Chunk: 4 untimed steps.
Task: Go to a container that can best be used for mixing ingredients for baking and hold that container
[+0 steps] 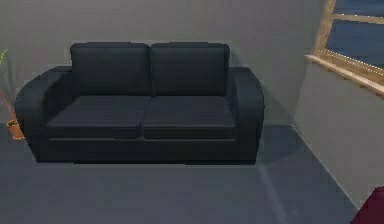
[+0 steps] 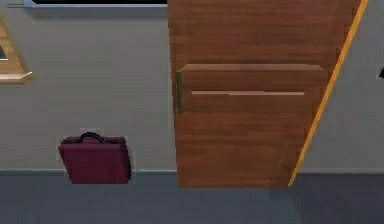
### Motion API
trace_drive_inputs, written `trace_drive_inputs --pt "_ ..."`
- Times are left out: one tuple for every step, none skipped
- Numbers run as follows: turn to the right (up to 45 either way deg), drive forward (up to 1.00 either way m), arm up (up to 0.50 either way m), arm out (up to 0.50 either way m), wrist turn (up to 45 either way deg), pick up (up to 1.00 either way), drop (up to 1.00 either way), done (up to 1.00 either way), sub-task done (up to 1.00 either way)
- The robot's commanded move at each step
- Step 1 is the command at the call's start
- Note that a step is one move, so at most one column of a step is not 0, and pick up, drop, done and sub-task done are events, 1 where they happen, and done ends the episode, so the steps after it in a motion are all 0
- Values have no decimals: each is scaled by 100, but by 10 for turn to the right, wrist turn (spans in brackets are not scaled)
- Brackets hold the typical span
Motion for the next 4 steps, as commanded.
trace_drive_inputs --pt "0 25 0 0 0 0 0 0 0" --pt "-420 0 0 0 0 0 0 0 0" --pt "0 45 0 0 0 0 0 0 0" --pt "-420 0 0 0 0 0 0 0 0"
